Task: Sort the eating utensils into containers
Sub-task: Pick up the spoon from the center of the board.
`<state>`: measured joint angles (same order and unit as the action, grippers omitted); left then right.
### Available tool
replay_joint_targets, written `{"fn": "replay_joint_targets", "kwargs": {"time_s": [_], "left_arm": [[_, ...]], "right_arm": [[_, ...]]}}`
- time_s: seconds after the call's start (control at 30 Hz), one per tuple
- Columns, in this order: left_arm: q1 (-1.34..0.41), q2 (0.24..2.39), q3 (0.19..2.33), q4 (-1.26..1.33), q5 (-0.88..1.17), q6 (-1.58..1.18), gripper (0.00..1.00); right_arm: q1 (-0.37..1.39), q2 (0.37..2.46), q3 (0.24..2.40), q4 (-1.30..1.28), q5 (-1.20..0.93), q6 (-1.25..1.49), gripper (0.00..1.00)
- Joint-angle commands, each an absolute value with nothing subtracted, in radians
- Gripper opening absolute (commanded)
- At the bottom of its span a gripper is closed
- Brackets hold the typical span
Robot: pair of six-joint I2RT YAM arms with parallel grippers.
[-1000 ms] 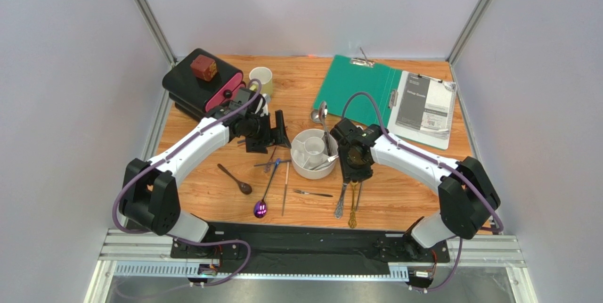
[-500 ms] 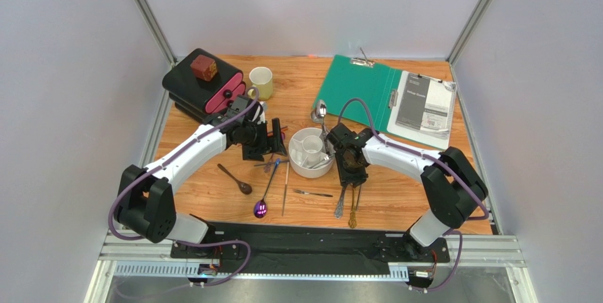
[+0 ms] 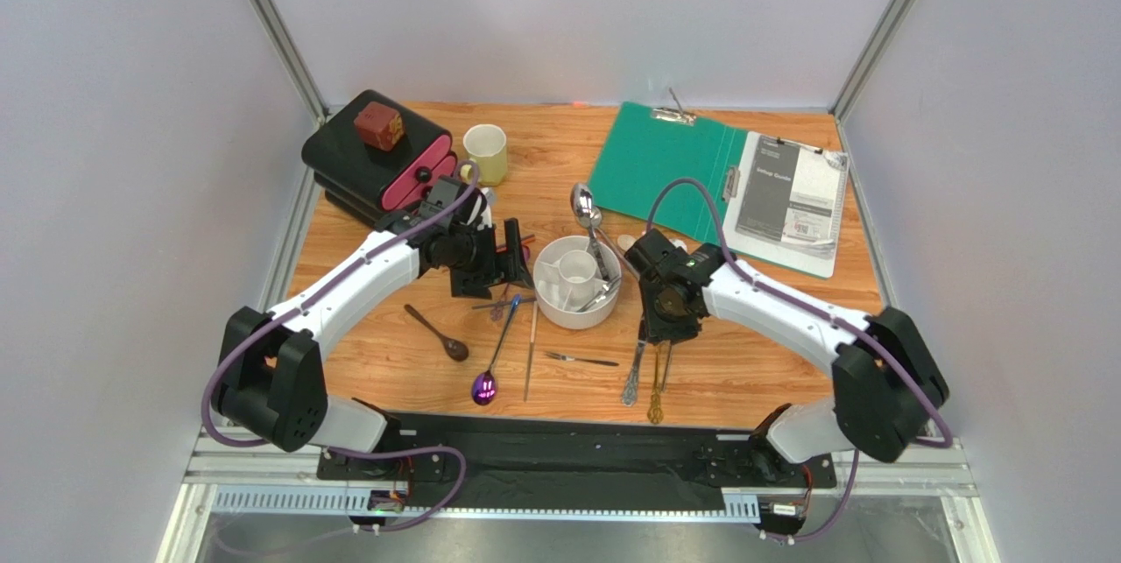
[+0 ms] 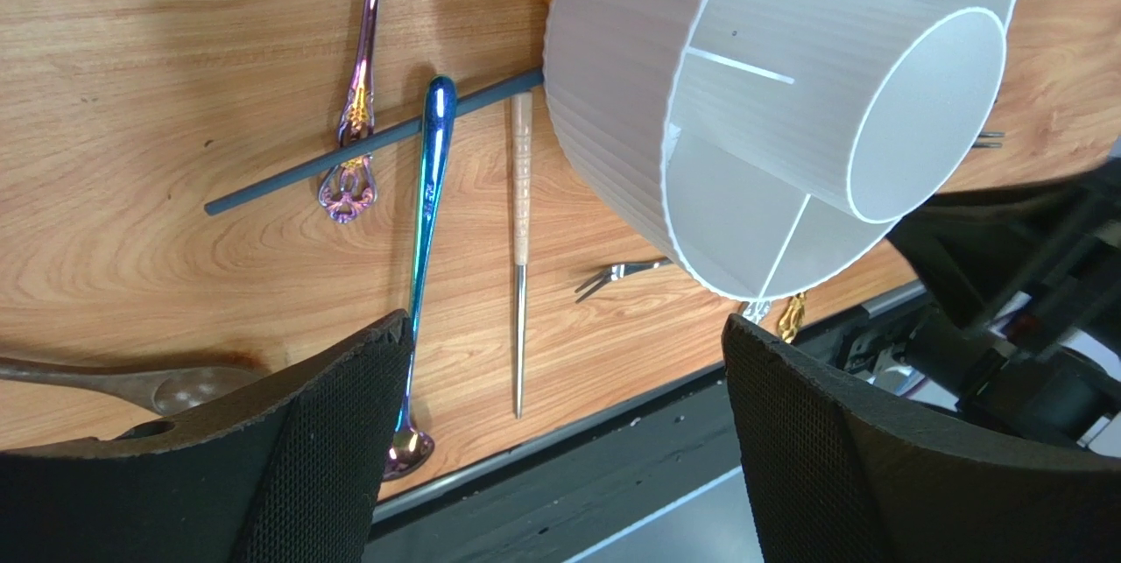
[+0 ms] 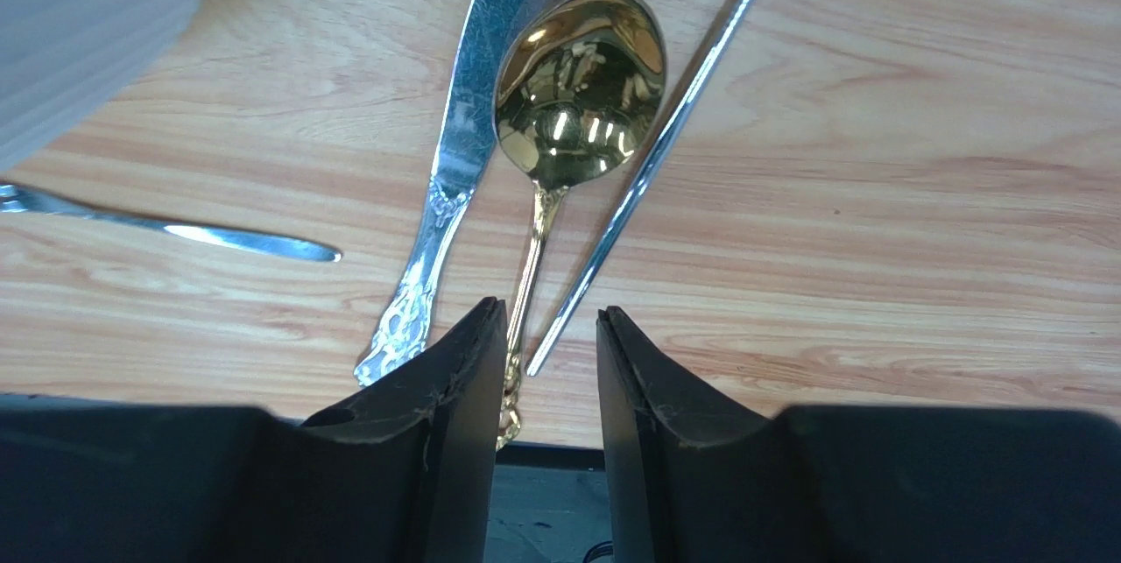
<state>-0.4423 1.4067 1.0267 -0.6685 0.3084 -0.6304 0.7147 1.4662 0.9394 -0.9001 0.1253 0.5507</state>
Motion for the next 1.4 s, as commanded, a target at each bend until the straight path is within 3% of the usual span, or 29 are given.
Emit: {"fn": "replay_joint_targets", "kwargs": {"time_s": [0.0,1.2,1.3,1.33,1.37], "left_arm": [[-0.439,1.411,1.025,-0.647,0.334,-0.634,0.92],[-0.439,1.442,1.028,-0.658,0.33,-0.615,0.91],[-0.439,1.436,1.019,-0.655,0.333,-0.617,0.91],[-0.439,1.431,1.014,-0.653,0.333,-0.618,0.91],[-0.439,1.422,1.011,-0.65,0.331,-0.618,0.91]], "right_arm": [[0.71,1.344,0.953,-0.939,0.181,0.586,0.36],[0.71,1.64,0.937,-0.821,0.034,0.491,0.37],[0.709,1.649,0.931,-0.821,0.029,0.502,0.23],[0.71,1.649,0.927,-0.824,0.031,0.503,0.08],[0.71,1.648,0.927,-0.827,0.031,0.506,0.05]]}}
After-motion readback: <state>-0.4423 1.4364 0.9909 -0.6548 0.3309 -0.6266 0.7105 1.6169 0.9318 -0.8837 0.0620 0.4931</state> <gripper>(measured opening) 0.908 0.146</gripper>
